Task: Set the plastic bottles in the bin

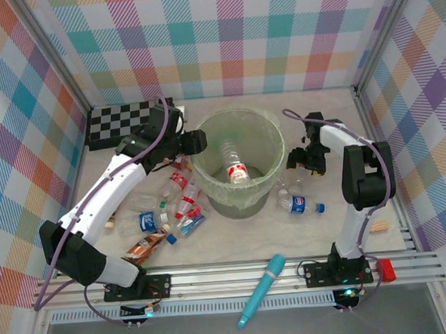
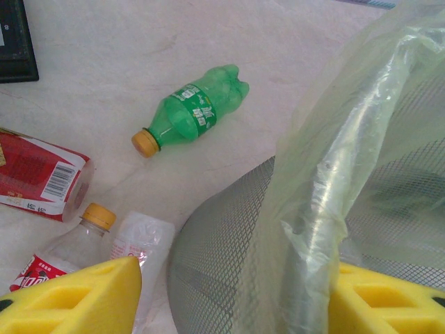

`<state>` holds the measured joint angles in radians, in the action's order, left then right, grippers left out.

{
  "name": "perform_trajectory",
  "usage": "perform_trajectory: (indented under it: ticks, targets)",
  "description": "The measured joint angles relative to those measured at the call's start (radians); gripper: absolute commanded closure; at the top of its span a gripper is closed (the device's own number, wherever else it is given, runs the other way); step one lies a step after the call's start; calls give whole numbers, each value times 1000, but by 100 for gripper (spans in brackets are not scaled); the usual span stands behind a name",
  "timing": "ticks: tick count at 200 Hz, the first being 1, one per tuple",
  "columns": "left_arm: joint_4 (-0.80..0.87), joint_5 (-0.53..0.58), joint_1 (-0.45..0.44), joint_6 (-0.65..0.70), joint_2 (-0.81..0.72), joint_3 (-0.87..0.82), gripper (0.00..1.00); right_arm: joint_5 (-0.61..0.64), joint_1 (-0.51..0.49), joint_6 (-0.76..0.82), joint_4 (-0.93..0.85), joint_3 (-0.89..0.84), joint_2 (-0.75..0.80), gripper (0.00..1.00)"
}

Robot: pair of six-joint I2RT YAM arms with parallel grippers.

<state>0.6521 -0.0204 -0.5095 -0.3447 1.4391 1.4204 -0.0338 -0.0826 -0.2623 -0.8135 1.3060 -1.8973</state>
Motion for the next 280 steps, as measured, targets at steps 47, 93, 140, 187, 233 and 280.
perform_trajectory:
  ticks: [47, 93, 140, 187, 233, 280]
  targets:
    - [0, 0, 0, 0, 0, 0, 38, 18, 0, -12, -17, -1, 31, 34]
    - [0, 0, 0, 0, 0, 0, 38, 26, 0, -9, -116, 68, 122, 34]
    - [0, 0, 0, 0, 0, 0, 38, -50, 1, 24, -254, 289, 232, 34]
    - [0, 0, 0, 1, 0, 0, 38, -118, 0, 34, -416, 535, 279, 35]
    - [24, -1, 0, 5, 10, 18, 38, -143, -94, 29, -566, 927, 238, 35]
    - [28, -2, 0, 13, 13, 23, 38, -145, -327, 2, -652, 1157, 101, 35]
